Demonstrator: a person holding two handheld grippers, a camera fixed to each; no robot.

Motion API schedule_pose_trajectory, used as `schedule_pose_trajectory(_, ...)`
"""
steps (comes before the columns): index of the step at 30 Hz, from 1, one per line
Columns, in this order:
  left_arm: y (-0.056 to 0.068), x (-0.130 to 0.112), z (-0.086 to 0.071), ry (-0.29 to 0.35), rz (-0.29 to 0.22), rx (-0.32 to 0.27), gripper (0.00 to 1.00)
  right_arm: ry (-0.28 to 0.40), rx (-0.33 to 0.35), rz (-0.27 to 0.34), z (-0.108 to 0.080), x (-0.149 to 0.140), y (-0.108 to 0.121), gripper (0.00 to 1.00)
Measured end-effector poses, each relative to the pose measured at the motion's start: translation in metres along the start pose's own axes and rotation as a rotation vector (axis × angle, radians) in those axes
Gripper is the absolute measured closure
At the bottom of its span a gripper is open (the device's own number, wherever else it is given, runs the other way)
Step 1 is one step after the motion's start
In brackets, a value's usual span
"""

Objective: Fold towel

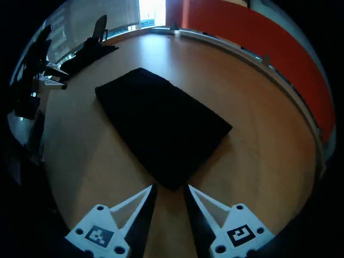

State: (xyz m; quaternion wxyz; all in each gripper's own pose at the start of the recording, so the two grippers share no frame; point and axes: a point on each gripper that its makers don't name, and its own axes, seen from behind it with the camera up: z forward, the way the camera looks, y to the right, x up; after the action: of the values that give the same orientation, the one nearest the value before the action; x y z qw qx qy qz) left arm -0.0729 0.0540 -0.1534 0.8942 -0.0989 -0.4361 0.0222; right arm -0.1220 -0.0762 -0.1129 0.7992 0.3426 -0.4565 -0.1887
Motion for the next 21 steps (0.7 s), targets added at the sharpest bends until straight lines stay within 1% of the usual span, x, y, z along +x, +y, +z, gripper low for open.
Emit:
schedule_pose_trajectory(1, 0.0, -0.001, -0.001, 0.0, -0.001, 0.0, 0.07, -0.002, 0.002, -0.004, 0.0, 0.0, 0.0, 0.62)
schedule_pose_trajectory(7, 0.002, -0.005, -0.005, -0.002, -0.007, 0.0, 0.08, -0.003, 0.008, -0.014, 0.0, 0.004, 0.003, 0.64)
schedule_pose_trajectory(9, 0.002, -0.006, -0.005, -0.002, -0.009, 0.001, 0.08, -0.003, 0.013, -0.016, -0.001, 0.004, 0.003, 0.69)
schedule_pose_trajectory(11, 0.002, -0.007, -0.006, -0.002, -0.013, 0.002, 0.08, -0.007, 0.02, -0.018, -0.001, 0.004, 0.002, 0.77)
schedule_pose_trajectory(14, 0.001, -0.007, -0.007, 0.001, -0.017, 0.003, 0.08, -0.009, 0.034, -0.017, -0.001, 0.004, -0.001, 0.87)
schedule_pose_trajectory(16, 0.001, -0.006, -0.008, 0.005, -0.018, 0.004, 0.08, -0.008, 0.041, -0.007, -0.001, 0.004, -0.002, 0.93)
schedule_pose_trajectory(17, 0.001, -0.006, -0.008, 0.006, -0.018, 0.005, 0.08, -0.007, 0.045, -0.001, -0.001, 0.005, -0.002, 0.95)
schedule_pose_trajectory(21, 0.0, -0.004, -0.01, 0.014, -0.022, 0.007, 0.08, 0.01, 0.039, 0.02, -0.003, 0.011, 0.0, 0.96)
